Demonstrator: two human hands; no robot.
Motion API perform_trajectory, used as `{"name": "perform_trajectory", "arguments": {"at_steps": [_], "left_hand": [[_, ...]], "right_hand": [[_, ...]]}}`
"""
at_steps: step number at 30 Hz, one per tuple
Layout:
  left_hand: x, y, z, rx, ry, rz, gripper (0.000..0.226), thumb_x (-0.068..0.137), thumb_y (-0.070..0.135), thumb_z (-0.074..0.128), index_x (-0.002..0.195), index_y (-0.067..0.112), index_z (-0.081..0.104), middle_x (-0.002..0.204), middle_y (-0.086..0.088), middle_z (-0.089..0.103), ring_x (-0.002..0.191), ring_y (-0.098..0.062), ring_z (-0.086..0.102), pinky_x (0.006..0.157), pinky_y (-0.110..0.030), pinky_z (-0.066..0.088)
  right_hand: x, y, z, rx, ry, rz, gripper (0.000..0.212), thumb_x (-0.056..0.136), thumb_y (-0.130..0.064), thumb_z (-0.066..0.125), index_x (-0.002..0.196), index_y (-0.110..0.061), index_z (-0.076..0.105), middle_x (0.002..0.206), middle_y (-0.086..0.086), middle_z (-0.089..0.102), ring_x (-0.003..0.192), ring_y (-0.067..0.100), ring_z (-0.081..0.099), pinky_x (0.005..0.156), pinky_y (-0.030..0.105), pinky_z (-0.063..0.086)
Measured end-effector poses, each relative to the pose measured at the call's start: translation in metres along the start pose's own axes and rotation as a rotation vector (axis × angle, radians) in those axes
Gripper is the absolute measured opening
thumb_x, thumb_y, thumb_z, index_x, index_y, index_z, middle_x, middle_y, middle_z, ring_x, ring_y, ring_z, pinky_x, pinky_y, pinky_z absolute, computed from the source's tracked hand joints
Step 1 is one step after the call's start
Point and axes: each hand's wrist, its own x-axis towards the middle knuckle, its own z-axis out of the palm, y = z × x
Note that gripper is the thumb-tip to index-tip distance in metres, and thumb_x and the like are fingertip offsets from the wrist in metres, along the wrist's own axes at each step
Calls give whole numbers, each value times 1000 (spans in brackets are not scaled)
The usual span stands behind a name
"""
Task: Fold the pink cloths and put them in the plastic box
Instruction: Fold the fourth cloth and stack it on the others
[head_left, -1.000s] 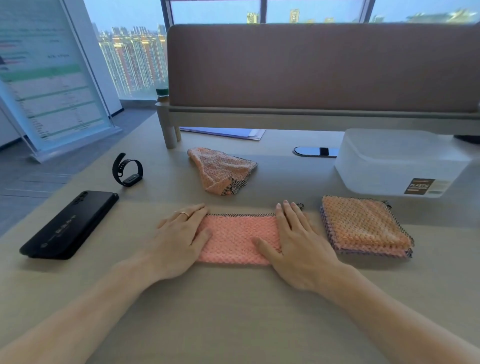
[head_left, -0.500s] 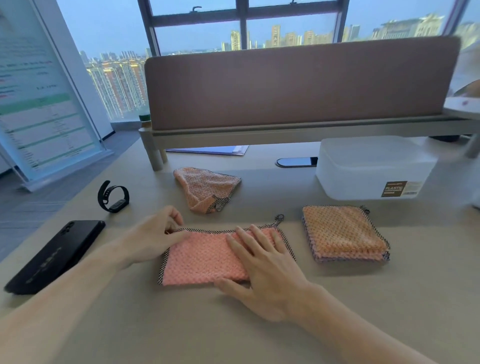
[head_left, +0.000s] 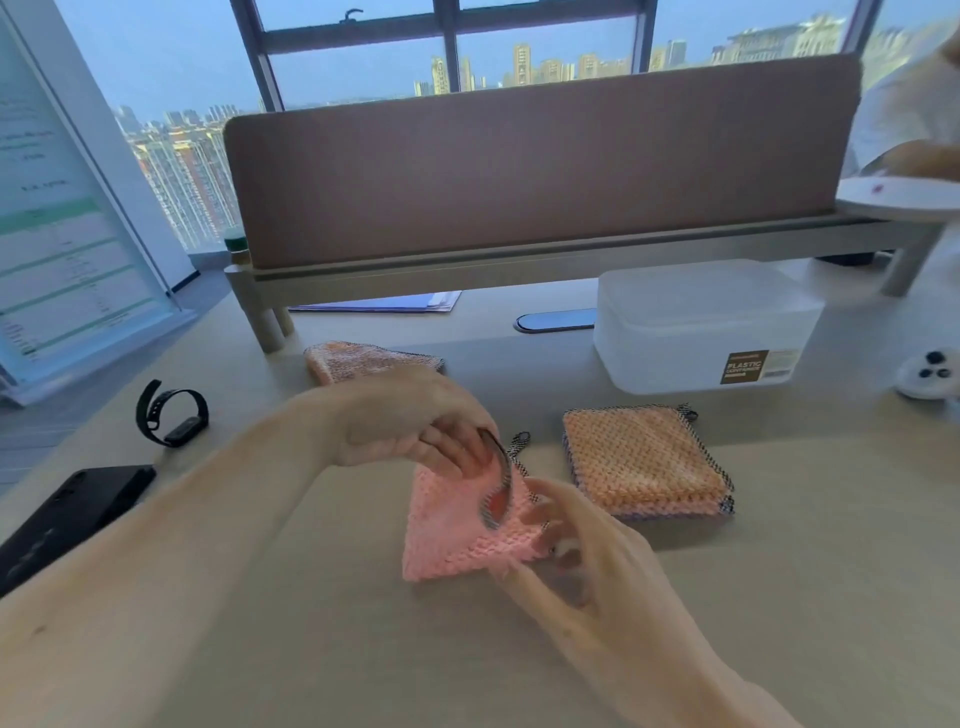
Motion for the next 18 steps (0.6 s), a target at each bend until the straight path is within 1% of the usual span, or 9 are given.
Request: {"name": "perform_trajectory", "arguments": {"at_steps": [2, 4, 8, 10, 13, 15, 16, 17, 18], "left_hand": [[18, -5, 13, 106, -30, -17, 23, 94, 0, 60, 115, -6, 67, 103, -24, 76, 84, -25, 74, 73, -27, 60], [32, -13, 23, 264, 45, 5, 18, 93, 0, 65, 111, -1, 69, 95, -19, 79, 76, -19, 75, 67, -24, 59], [44, -21, 29, 435, 174, 91, 10, 93, 17, 72, 95, 8, 75, 72, -4, 77, 59, -12, 68, 53, -20, 52], [44, -22, 28, 481, 201, 98, 12, 93, 24, 72, 89, 13, 76, 66, -1, 74, 54, -11, 63, 52, -20, 49], [45, -26, 28, 547, 236, 108, 12, 93, 29, 73, 88, 18, 76, 63, 2, 72, 51, -9, 62, 52, -19, 47], [46, -30, 31, 589, 266, 128, 9, 91, 32, 74, 88, 23, 75, 65, 4, 74, 50, -4, 63, 58, -21, 49], [46, -32, 33, 624, 295, 150, 8, 91, 34, 74, 89, 26, 73, 67, 6, 74, 51, 1, 63, 61, -21, 50], [45, -34, 37, 661, 342, 181, 7, 90, 35, 74, 91, 28, 72, 70, 9, 73, 54, 4, 63, 64, -21, 48], [43, -38, 40, 686, 409, 227, 8, 90, 36, 73, 95, 31, 70, 73, 11, 72, 60, 5, 63, 66, -21, 47]], "right_hand": [[-5, 7, -8, 113, 43, 70, 68, 72, -66, 70, 133, -47, 46, 104, -25, 68, 90, 2, 67, 70, 13, 51], [-8, 9, -12, 122, 43, 98, 66, 73, -56, 77, 130, -47, 46, 100, -24, 69, 80, 5, 67, 64, 11, 49], [-8, 9, -15, 36, 7, 100, 51, 80, -42, 79, 123, -43, 52, 99, -21, 67, 71, 9, 64, 66, 12, 48], [-8, 10, -16, -11, 6, 73, 46, 83, -43, 76, 123, -45, 53, 103, -23, 62, 74, 11, 63, 68, 14, 49], [-10, 9, -17, -176, -78, 5, 51, 88, -47, 66, 133, -49, 43, 116, -25, 46, 77, 6, 57, 71, 21, 53], [-9, 8, -17, -362, -79, -116, 56, 88, -51, 62, 140, -43, 42, 129, -20, 42, 93, 1, 55, 76, 26, 57], [-9, 9, -14, -437, -78, -185, 59, 87, -54, 60, 141, -36, 46, 138, -13, 45, 109, 6, 56, 86, 29, 57], [-8, 9, -12, -497, -95, -236, 63, 86, -58, 58, 142, -29, 50, 147, -7, 46, 126, 14, 54, 99, 33, 52], [-8, 10, -8, -545, -121, -275, 68, 87, -62, 54, 144, -24, 52, 155, -3, 45, 139, 19, 47, 110, 36, 42]]}}
